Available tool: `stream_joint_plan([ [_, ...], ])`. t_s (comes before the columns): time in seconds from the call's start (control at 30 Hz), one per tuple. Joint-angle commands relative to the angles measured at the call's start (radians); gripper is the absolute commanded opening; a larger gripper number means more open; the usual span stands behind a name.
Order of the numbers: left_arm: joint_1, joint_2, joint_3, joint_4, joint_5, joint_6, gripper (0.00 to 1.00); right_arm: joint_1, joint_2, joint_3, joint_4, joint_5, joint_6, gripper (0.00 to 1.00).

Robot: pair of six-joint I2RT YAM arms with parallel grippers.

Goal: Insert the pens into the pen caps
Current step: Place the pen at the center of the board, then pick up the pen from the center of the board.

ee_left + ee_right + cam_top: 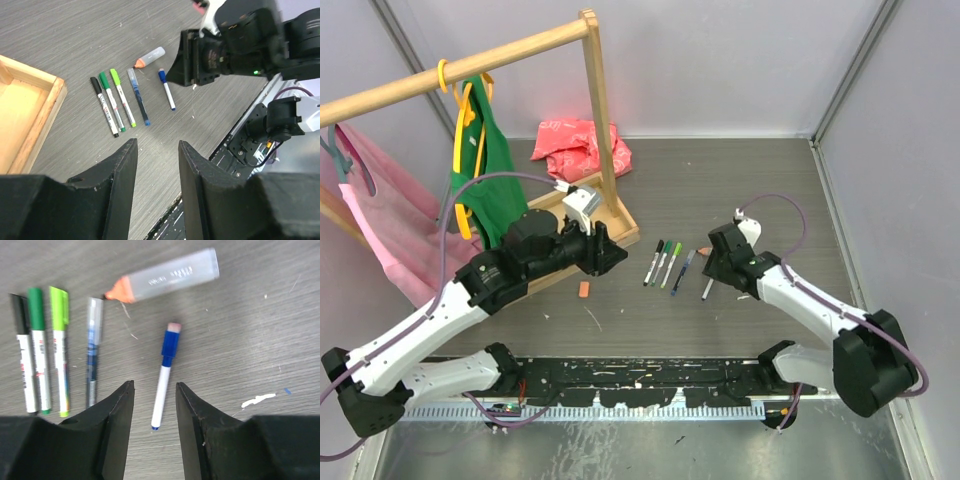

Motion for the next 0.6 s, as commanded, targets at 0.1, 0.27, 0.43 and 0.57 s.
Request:
stream_joint_plan([
  [0.1,-0.004,0.034,-0.005,0.029,-0.041,-0.013,0.39,-0.004,-0.103,0.160,-0.079,0.026,-0.183,0.46],
  [0.27,-0.003,0.030,0.008,0.028,-0.040,-0.015,0.40,-0.004,-0.025,0.293,-0.120,-0.038,-0.367,0.47],
  [0.43,-0.004,0.040,0.061,-0.027,-0.018,0.022,0.40,-0.004,0.106,0.424,-0.229,-0.031,-0.532,0.48],
  [0.57,-0.003,0.029,0.071,-0.055,-0.008,0.036,0.40,-0.004,0.176,0.469,-0.272,-0.018,-0.611,0.48],
])
